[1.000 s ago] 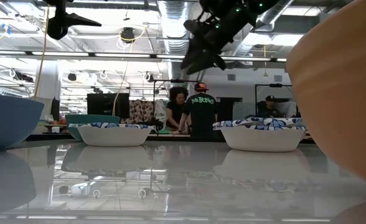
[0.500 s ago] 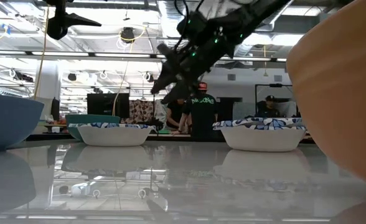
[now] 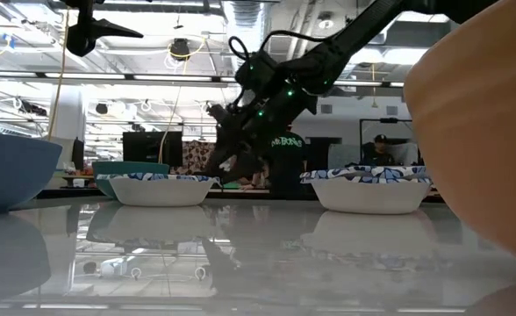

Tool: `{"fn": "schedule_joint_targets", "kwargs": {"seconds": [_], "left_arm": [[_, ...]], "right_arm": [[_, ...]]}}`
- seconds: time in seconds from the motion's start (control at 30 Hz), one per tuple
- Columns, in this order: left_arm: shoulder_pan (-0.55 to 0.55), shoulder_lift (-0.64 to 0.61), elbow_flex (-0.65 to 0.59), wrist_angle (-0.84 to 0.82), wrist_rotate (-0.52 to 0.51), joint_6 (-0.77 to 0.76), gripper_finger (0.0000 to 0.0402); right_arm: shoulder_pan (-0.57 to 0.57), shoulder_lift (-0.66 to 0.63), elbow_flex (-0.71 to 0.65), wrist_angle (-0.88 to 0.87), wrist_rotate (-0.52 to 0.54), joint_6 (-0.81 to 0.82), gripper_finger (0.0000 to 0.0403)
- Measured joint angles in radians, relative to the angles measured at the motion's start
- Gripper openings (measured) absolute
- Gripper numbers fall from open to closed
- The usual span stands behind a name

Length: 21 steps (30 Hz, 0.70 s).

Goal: Nest bowls inside each other
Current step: Stack the left white and blue bowl on top of the other right white and blue bowl

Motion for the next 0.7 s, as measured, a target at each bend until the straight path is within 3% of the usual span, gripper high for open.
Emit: {"fn": "schedule_joint_targets", "kwargs": {"seconds": [0.37,0.57,0.7], "left_arm": [[0.0,0.021,0.0,-0.004,0.0,0.004,0.0263],[0.0,0.038,0.0,-0.005,0.0,0.006,0.0263],[0.0,0.048,0.0,-0.005,0.0,0.006,0.0263]], "right_arm": [[0.012,0.019,0.023,-0.07,0.006,-0.036,0.0247],[0.015,0.038,0.022,-0.124,0.003,-0.054,0.0216],[0.021,0.034,0.024,-0.167,0.0,-0.021,0.0167]]}}
